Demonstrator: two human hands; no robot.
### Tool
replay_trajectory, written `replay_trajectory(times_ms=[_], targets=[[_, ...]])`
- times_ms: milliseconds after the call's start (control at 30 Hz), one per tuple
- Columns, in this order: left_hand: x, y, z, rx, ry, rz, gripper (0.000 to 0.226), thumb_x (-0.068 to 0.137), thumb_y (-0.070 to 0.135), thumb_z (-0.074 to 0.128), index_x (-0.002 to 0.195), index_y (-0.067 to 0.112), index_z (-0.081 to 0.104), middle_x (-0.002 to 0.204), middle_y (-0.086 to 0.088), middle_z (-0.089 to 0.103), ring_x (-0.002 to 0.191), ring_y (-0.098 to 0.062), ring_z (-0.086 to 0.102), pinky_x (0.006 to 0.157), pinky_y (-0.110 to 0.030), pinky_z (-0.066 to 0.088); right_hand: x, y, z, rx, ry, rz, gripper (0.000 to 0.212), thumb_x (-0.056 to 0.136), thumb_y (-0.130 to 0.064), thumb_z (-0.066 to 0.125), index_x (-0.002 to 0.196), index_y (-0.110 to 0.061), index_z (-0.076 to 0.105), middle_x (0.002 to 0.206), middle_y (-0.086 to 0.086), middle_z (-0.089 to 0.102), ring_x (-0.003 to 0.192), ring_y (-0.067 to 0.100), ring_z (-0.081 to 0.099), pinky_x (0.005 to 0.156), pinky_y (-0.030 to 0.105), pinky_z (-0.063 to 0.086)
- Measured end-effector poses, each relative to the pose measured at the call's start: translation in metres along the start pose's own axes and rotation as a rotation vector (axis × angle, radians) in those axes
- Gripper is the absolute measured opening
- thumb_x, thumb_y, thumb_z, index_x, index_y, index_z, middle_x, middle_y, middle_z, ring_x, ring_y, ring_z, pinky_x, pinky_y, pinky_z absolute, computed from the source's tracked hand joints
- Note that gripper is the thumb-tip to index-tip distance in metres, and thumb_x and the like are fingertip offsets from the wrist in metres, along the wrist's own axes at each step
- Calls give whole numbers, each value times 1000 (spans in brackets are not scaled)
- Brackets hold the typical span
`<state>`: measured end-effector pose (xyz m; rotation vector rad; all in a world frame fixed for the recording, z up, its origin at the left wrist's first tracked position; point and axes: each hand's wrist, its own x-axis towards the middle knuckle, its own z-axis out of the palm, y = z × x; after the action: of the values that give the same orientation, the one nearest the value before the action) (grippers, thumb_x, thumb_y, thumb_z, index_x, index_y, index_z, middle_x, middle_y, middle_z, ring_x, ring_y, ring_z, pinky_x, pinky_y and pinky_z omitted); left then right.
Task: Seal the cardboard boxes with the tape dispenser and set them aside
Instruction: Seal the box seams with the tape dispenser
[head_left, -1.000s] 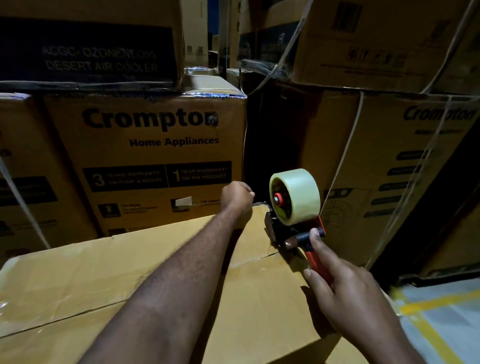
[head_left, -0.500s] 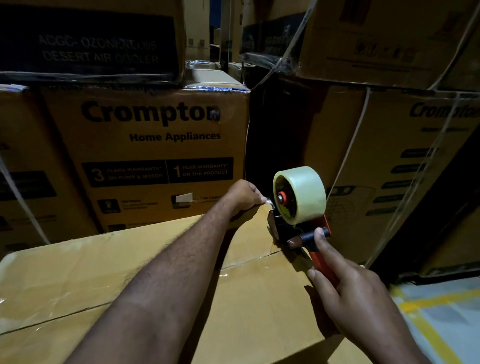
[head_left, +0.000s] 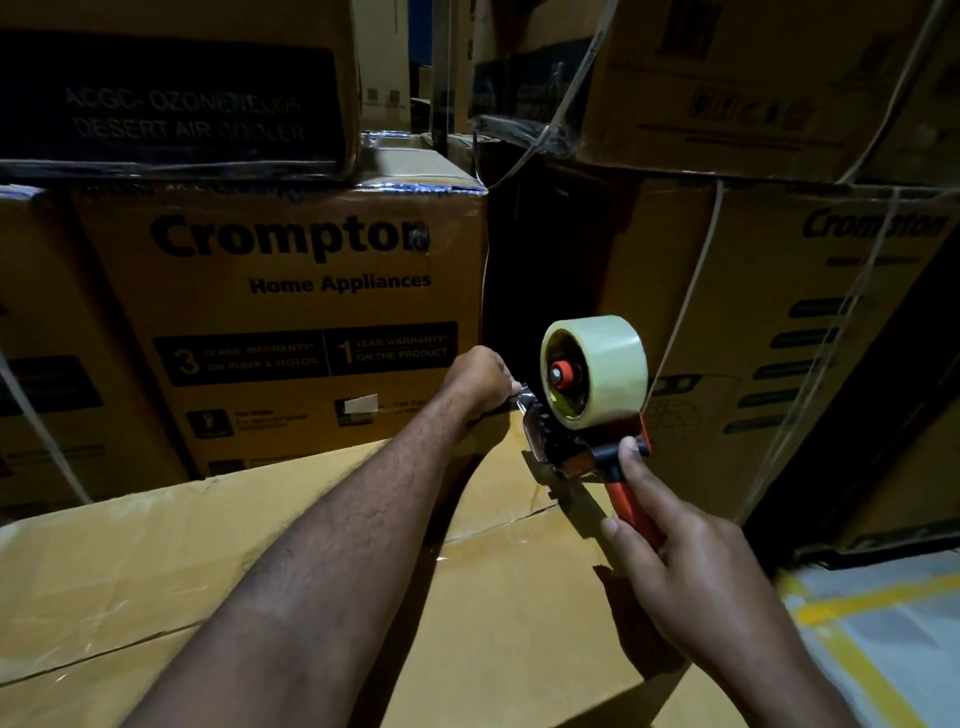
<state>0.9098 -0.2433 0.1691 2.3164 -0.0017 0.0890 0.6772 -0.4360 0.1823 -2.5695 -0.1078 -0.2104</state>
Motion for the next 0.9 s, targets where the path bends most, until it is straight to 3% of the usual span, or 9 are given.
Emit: replay_trajectory(times_ms=[100,267,400,500,567,633,733,900], targets=[[1,-6,1,19,-20,-39,17,92,25,75,95,8,74,91,-4,74,80,-12,68,66,-28,57,2,-1,7,-29,-14,10,77,99,-45,53,148,-57,-6,95,-21,43,77,-6,42,67,12,36],[0,-11,10,30,-139,-124,20,100,23,64,109,6,68,100,0,69,91,-12,60,53,-20,46,4,-1,14,-49,-20,9,77,99,-46,52,149,-55,-7,98,-17,51,84,2,45,72,17,39],[-1,-12,15,201,-118,-99,30,94,38,69,110,13,67,119,-8,67,100,-22,63,83,-35,55,5,-2,14,-99,-8,7,78,101,-45,50,144,-56,-14,111,-12,62,92,6,53,79,21,48],[-9,-8,15,436,113,-14,54,88,40,76,131,18,52,132,-8,53,116,-27,57,99,-49,48,7,-3,14,-122,-13,-7,79,101,-44,50,142,-56,-16,112,-11,64,99,8,58,81,24,50],[-18,-5,13,403,175,109,35,93,34,70,122,18,58,119,-4,60,107,-20,60,96,-43,51,8,-4,13,-122,-19,-18,78,100,-44,51,142,-57,-14,111,-9,65,98,9,58,80,25,51],[-24,-5,15,290,43,137,7,98,26,63,99,20,62,99,1,65,89,-13,64,85,-35,58,10,-4,12,-119,-16,-24,77,100,-43,51,141,-58,-13,111,-7,66,97,10,58,81,27,52],[-26,-12,24,238,-165,95,11,97,22,64,86,24,66,90,4,67,83,-11,67,82,-37,61,10,-5,8,-114,-27,-15,74,101,-42,51,142,-57,-9,119,-7,65,95,9,57,81,25,53],[-20,-12,32,414,-209,66,17,97,42,57,95,28,67,96,6,70,87,-13,62,76,-35,52,13,-2,-4,-97,-77,26,72,101,-42,52,148,-57,-1,121,-3,61,84,5,55,78,23,55]])
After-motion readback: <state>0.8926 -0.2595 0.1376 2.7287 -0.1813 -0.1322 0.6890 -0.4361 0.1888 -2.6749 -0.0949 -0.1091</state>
